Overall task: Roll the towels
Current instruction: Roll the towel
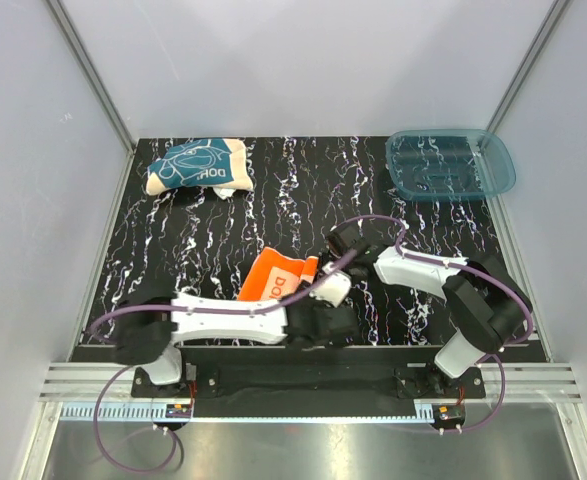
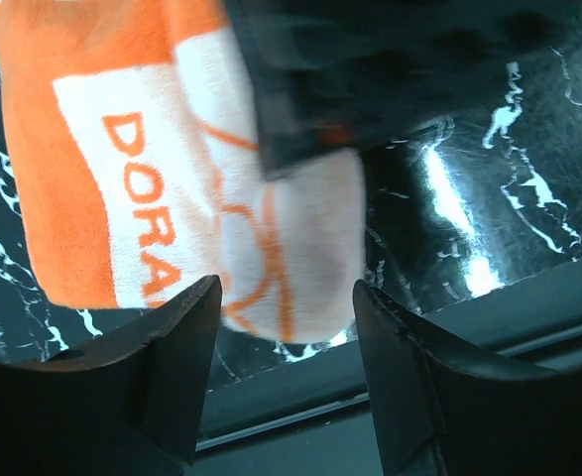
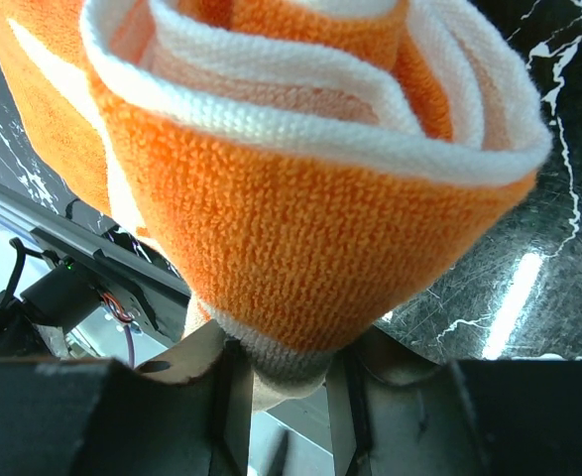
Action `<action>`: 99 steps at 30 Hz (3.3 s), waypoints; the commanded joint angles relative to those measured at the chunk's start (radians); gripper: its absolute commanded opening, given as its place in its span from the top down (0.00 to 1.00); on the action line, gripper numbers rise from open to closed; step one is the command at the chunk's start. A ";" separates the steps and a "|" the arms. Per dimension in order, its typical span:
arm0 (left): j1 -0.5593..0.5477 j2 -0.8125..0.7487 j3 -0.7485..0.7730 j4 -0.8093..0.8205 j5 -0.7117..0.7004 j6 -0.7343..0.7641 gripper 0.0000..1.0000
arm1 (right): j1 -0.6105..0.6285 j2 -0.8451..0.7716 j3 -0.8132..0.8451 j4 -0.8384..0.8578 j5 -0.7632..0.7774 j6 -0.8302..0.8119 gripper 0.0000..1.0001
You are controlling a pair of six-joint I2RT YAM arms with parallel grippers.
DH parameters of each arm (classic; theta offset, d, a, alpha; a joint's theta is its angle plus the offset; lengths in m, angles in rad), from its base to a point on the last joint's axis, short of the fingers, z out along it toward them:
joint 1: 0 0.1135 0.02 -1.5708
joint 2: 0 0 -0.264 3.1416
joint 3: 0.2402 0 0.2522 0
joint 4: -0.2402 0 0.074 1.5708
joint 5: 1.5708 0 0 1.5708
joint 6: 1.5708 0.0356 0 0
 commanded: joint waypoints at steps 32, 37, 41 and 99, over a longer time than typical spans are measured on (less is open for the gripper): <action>0.025 0.105 -0.198 0.252 0.092 0.020 0.59 | 0.020 -0.013 0.058 -0.113 0.007 -0.015 0.76; 0.103 -0.037 -0.346 0.419 0.263 0.098 0.60 | 0.020 -0.024 0.060 -0.136 0.021 -0.022 0.44; 0.149 -0.108 -0.407 0.504 0.363 0.125 0.60 | 0.018 -0.035 0.092 -0.196 0.065 -0.042 0.18; 0.827 -0.010 -0.733 1.296 1.525 -0.145 0.44 | -0.037 0.013 -0.216 0.555 -0.039 0.065 0.48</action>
